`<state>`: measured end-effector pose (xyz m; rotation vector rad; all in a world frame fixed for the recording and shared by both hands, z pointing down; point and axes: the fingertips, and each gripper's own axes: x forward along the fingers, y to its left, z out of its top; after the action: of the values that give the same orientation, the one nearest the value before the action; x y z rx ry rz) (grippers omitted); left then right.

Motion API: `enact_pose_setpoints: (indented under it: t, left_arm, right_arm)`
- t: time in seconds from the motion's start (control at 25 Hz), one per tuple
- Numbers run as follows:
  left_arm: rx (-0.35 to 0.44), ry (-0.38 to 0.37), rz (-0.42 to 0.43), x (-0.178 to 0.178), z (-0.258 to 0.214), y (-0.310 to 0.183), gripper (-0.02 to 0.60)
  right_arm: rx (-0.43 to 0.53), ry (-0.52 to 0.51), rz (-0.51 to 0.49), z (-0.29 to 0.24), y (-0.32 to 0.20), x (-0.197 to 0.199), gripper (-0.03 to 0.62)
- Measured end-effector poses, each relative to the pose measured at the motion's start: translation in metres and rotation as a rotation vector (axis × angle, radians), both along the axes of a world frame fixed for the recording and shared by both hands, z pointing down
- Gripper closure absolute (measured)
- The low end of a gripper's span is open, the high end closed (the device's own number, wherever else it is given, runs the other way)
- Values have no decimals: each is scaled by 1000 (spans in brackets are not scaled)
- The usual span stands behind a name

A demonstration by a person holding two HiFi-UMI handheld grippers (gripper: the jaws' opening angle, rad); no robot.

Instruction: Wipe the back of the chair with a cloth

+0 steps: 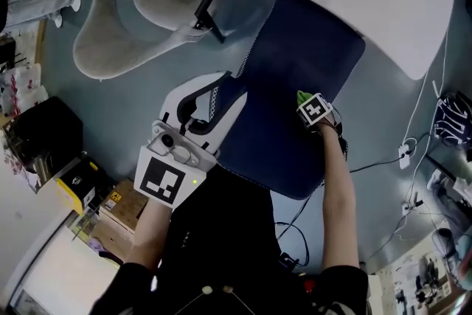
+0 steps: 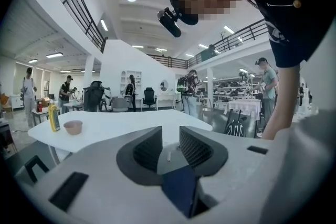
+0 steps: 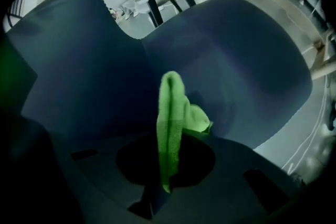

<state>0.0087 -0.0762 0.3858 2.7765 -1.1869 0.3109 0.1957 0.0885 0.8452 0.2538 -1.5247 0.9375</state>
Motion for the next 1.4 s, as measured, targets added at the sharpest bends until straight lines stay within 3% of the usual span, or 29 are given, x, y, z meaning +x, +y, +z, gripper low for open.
enact_pose_setpoints:
  t: [0.08, 0.28, 0.56, 0.84, 1.4]
  left_arm:
    - [-7, -6, 10, 2, 4, 1, 479]
    - [-25, -22, 28, 0, 8, 8, 479]
    - [-4, 11, 36, 1, -14, 8, 479]
    - [19, 53, 58, 9, -43, 8, 479]
    - [60, 135, 91, 29, -85, 9, 479]
  right_arm:
    - [-72, -23, -1, 7, 11, -2, 574]
    - [-119, -88, -17, -3, 16, -11, 576]
    - [-214, -261, 5, -65, 23, -44, 576]
    - [-130, -345, 9, -139, 34, -66, 576]
    - [33, -681, 94, -325, 83, -93, 576]
